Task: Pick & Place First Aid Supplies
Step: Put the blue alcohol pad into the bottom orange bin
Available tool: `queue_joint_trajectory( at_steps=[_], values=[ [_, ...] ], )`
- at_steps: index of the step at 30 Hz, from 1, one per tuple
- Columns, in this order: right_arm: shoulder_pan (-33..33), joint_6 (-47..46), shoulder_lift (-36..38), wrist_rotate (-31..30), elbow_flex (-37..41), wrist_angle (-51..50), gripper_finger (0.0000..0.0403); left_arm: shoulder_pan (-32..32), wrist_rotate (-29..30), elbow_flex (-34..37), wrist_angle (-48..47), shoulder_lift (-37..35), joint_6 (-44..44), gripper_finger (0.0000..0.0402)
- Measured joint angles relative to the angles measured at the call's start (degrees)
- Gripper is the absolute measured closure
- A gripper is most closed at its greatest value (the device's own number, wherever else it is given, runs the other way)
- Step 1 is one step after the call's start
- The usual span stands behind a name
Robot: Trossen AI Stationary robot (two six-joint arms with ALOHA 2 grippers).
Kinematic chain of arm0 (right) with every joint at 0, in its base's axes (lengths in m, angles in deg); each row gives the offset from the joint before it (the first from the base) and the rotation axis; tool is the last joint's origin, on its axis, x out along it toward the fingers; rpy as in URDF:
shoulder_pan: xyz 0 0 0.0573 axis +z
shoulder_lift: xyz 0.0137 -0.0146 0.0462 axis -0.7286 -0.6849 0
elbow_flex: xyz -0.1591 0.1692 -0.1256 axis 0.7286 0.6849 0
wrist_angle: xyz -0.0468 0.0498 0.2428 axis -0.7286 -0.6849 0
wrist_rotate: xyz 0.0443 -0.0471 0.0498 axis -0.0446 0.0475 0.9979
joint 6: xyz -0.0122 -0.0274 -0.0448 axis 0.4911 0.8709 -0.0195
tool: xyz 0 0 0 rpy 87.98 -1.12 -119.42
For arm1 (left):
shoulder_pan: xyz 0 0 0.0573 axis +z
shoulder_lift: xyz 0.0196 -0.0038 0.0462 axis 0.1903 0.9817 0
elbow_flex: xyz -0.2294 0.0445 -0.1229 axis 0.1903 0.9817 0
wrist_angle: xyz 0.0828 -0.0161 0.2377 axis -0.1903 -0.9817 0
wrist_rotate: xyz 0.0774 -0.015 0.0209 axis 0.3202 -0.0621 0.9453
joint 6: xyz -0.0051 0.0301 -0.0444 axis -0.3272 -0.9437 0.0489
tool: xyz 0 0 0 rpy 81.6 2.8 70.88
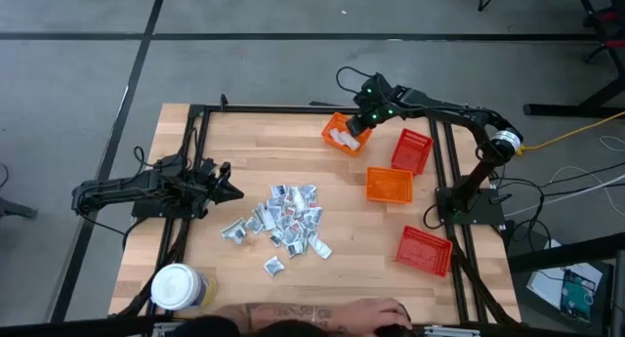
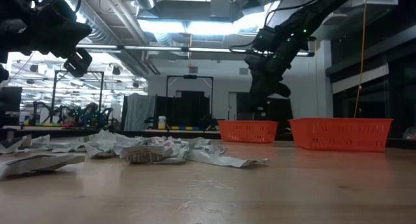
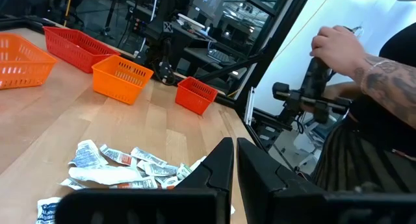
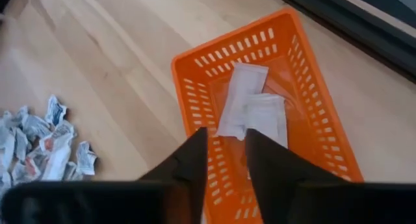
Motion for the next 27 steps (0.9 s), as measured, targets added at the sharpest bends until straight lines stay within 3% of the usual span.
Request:
queue_joint_trajectory(
  at_steps=[5,10,19,27],
  values=[
    [-0.1,-2.7,0.2,0.0,0.0,0.1,0.0224,0.0,0.0,0.0,0.0,0.0,0.0,0.0386],
    [0.1,-2.7,2.0,-0.2,-0.1,1.7,0.0193,0.0,0.0,0.0,0.0,0.0,0.0,0.0386],
    [2.4,4.5,2.6,-0.2,-0.1,6.4,0.0185,0.0,0.0,0.0,0.0,0.0,0.0,0.0386],
    [9.0,10.3,3.1,-0.2,-0.1,12.2,0.0185,0.0,0.0,0.0,0.0,0.0,0.0,0.0386]
  ],
)
